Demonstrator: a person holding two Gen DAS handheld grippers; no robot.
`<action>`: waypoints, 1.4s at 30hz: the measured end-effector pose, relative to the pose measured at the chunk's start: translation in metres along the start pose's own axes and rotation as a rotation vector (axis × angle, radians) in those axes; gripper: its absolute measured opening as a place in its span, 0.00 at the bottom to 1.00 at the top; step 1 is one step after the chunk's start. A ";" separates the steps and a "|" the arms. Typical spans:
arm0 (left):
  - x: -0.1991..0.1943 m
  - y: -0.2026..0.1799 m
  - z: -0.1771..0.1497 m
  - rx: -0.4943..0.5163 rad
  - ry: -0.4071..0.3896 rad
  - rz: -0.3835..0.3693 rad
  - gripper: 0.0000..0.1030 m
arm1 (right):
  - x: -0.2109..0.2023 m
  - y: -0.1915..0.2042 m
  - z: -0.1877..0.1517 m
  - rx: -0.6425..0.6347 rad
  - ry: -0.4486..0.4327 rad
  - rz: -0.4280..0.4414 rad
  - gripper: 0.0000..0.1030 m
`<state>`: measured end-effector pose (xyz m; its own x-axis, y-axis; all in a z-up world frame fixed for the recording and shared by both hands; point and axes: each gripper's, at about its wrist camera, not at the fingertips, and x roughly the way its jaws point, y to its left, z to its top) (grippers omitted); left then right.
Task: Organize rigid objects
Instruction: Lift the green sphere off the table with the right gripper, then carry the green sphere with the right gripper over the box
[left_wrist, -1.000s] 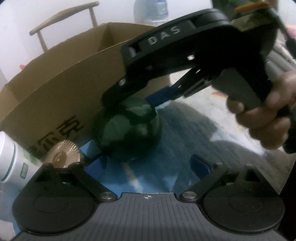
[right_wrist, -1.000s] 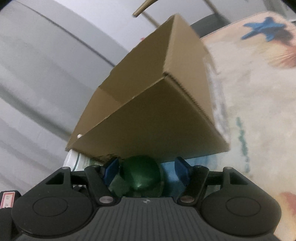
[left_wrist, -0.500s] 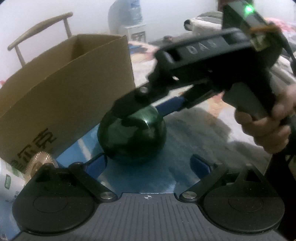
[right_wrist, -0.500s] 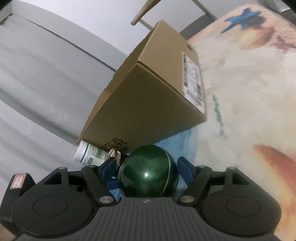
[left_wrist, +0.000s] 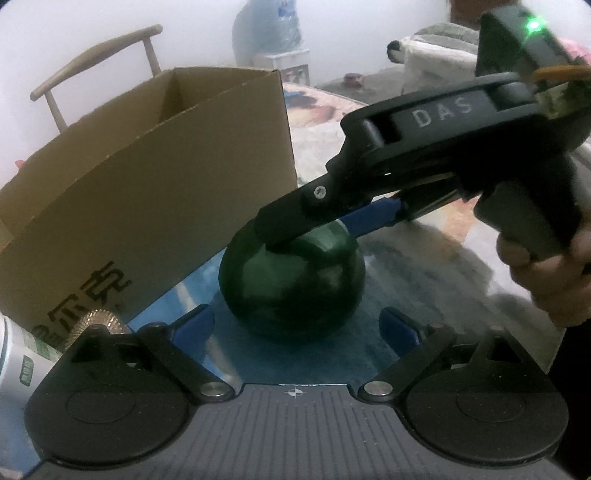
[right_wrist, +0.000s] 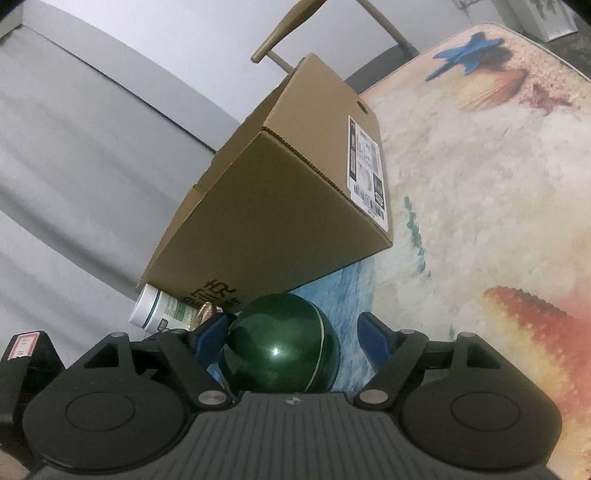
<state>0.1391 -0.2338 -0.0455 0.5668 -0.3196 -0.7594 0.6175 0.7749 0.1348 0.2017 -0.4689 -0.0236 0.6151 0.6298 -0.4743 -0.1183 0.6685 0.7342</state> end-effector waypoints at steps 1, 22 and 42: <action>0.003 0.002 0.003 0.001 -0.001 0.002 0.93 | 0.000 0.000 -0.001 -0.003 0.001 0.001 0.77; 0.002 0.004 0.002 -0.025 -0.049 -0.028 0.77 | 0.009 0.040 -0.021 -0.094 -0.019 -0.114 0.78; -0.073 0.006 -0.014 -0.032 -0.190 -0.016 0.77 | -0.028 0.113 -0.037 -0.180 -0.109 -0.150 0.78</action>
<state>0.0937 -0.1984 0.0016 0.6519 -0.4270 -0.6267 0.6111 0.7851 0.1008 0.1424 -0.3969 0.0549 0.7156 0.4780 -0.5093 -0.1497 0.8172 0.5566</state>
